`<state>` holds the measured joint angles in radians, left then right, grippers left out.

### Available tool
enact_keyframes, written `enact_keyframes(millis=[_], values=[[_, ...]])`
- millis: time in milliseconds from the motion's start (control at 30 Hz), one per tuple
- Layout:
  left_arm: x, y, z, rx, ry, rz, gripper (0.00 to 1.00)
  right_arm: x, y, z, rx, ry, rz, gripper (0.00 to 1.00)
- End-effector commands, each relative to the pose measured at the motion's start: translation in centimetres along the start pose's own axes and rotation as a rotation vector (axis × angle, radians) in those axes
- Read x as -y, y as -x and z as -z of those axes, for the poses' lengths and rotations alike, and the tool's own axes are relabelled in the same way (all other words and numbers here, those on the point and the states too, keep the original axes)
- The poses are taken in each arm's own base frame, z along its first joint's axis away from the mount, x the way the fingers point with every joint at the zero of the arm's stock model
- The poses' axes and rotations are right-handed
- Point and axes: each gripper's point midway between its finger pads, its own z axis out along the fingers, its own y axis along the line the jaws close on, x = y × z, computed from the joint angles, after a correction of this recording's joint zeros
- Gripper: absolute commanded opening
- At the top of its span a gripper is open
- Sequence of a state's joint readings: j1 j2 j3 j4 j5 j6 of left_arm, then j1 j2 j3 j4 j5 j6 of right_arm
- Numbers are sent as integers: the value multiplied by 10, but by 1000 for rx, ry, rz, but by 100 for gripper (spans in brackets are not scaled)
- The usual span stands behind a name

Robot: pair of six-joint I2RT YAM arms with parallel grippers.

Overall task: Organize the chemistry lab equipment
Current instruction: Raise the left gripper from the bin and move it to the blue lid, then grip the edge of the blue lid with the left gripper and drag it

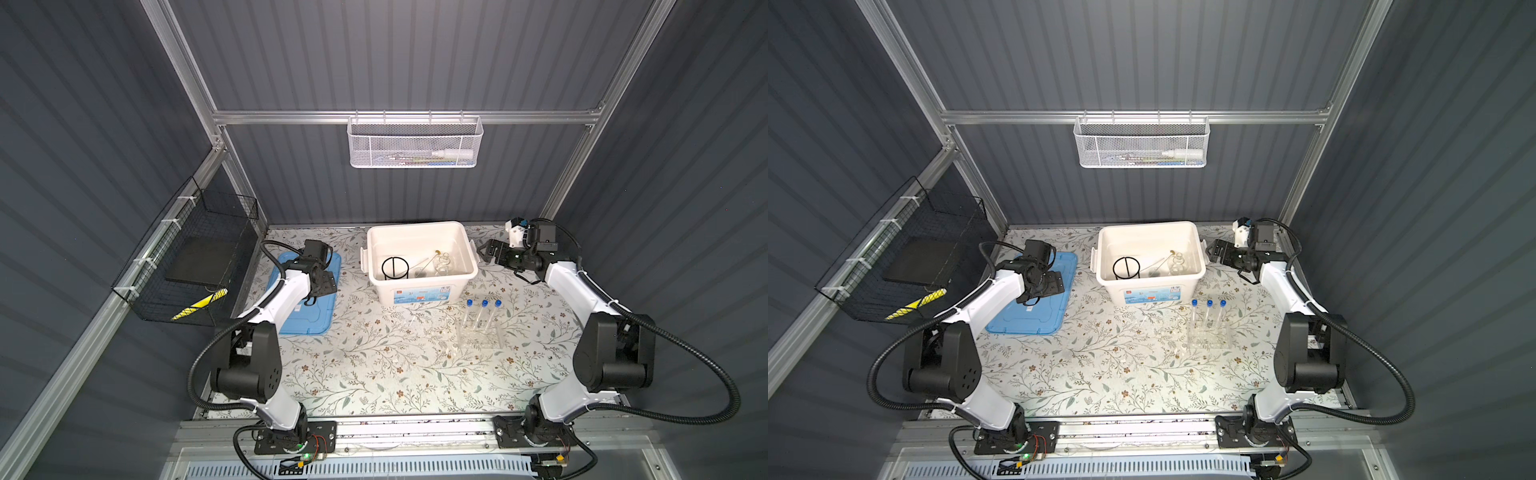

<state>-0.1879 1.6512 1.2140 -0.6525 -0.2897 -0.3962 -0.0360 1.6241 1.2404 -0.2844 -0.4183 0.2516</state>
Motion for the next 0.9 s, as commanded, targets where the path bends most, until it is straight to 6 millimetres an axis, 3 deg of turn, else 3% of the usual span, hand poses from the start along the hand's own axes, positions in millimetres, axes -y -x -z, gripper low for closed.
enact_keyframes(millis=[0,200,500,667,867], values=[[24,-24,-21,-122,-116,-35,86,1,2,6,13,-2,-8,99],[49,-40,-40,-208,-230,-42,76,3,0,6,9,-6,-16,99],[77,-58,-50,-286,-365,-35,62,5,-5,3,-7,-2,-38,99],[94,-65,-52,-310,-419,-42,61,3,-6,3,-11,5,-44,99],[128,-55,-41,-292,-599,16,59,5,-8,2,-17,2,-53,99]])
